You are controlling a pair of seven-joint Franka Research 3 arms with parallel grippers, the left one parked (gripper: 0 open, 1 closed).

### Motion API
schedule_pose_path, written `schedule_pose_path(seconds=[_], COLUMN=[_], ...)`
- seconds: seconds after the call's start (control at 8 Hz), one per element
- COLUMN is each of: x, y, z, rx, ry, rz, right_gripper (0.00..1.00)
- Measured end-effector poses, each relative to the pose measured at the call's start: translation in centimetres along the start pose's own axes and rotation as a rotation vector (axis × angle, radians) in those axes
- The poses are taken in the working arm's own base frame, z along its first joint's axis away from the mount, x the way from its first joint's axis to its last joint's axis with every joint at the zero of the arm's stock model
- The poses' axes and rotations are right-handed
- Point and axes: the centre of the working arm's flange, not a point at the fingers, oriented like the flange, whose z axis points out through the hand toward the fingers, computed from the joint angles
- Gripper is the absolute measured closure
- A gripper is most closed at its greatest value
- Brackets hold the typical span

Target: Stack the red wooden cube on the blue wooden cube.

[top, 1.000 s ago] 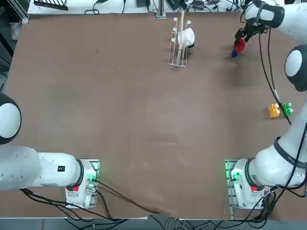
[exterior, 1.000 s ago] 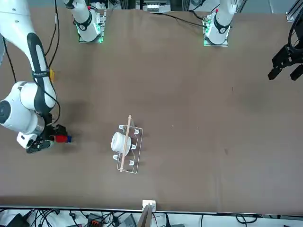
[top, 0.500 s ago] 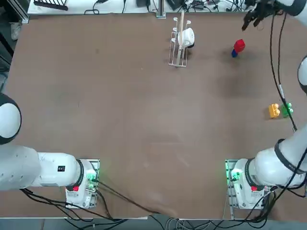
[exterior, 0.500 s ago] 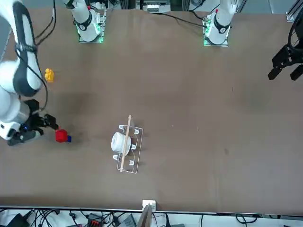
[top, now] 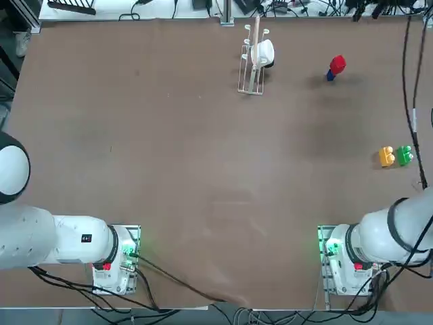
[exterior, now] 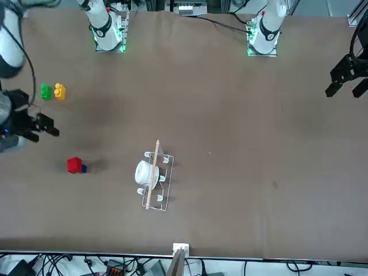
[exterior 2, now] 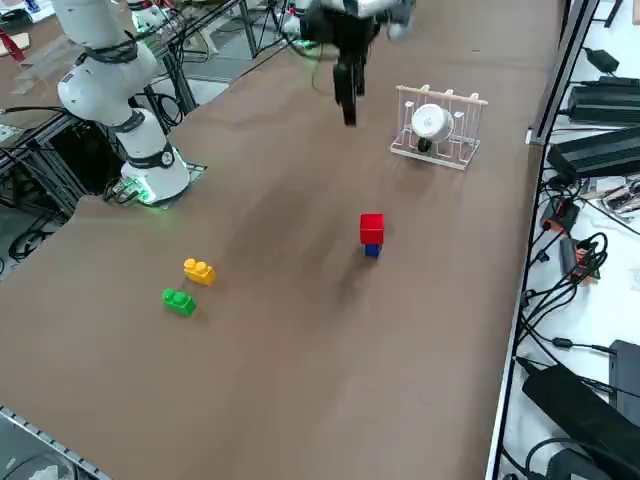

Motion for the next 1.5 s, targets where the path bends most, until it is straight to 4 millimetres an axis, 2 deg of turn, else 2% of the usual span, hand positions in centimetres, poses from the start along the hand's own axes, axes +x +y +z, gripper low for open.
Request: schedule_pose_path(seconds=[0.38, 0.62, 0.75, 1.25, 1.5], x=[-1.2, -3.2, -4.1, -4.5, -4.3], y=[-3.1, -3.3, -3.4, -4.2, -5.4], z=[-4.2, -6.7, -7.3, -6.8, -6.5], rx=[-0.025, -0.032, -0.037, -0.074, -0.104], ry=[-0.006, 0.001, 0.001, -0.014, -0.019], rz=[0.169, 0.250, 0.290, 0.286, 0.247], right_gripper=[0.00, 0.00, 0.00, 0.00, 0.00])
